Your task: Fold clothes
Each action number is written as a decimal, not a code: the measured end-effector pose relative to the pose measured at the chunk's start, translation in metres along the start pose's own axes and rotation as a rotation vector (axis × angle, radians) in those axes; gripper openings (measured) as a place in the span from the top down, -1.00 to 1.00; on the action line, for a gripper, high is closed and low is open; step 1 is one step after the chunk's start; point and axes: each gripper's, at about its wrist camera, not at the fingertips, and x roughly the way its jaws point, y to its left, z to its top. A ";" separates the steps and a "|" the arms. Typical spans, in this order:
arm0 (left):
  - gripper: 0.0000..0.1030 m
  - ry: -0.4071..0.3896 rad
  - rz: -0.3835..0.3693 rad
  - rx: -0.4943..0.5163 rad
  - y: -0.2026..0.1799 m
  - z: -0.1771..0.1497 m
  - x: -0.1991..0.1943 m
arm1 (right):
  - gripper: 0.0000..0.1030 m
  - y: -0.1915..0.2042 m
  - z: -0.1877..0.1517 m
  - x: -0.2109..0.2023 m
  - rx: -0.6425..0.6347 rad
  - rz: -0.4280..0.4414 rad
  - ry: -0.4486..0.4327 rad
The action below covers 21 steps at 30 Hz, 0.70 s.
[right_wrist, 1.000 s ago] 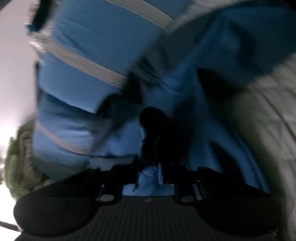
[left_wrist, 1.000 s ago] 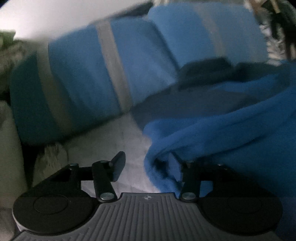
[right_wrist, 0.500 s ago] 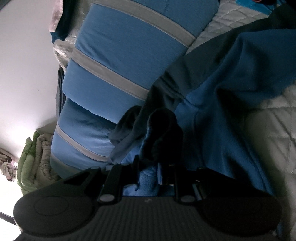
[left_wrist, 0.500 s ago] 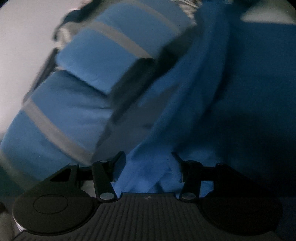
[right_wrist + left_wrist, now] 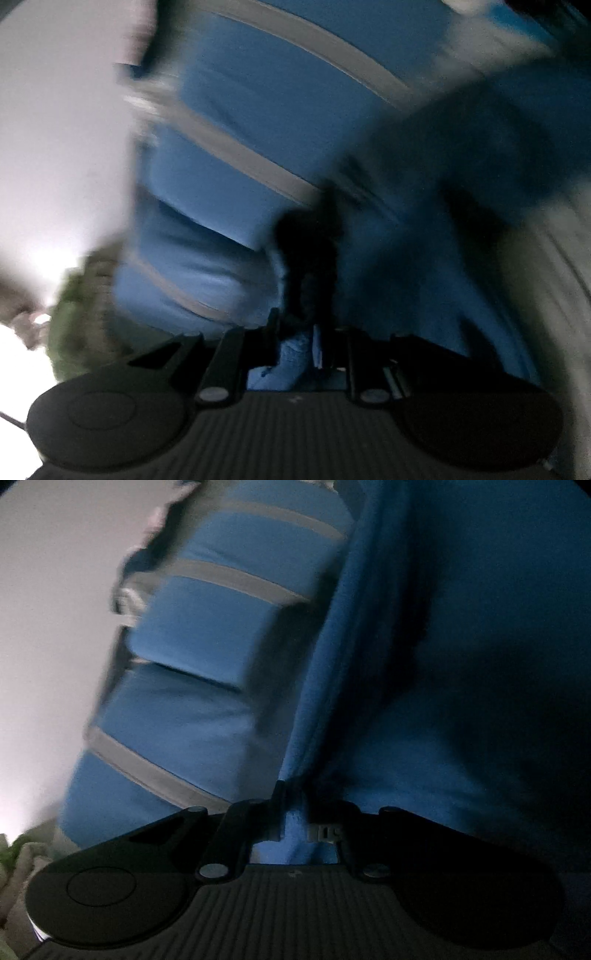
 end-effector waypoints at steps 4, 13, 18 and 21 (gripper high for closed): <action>0.85 0.042 -0.070 0.011 -0.024 -0.009 0.007 | 0.70 -0.026 -0.019 0.022 0.076 -0.220 0.121; 0.60 0.064 -0.070 -0.045 -0.014 -0.002 0.009 | 0.67 -0.037 -0.035 0.026 0.079 -0.304 0.106; 0.03 0.061 0.050 -0.008 -0.014 0.011 0.003 | 0.49 -0.035 -0.035 0.021 0.077 -0.280 0.090; -0.09 0.039 0.098 0.030 -0.015 0.021 -0.007 | 0.05 -0.032 -0.034 0.018 0.066 -0.266 0.081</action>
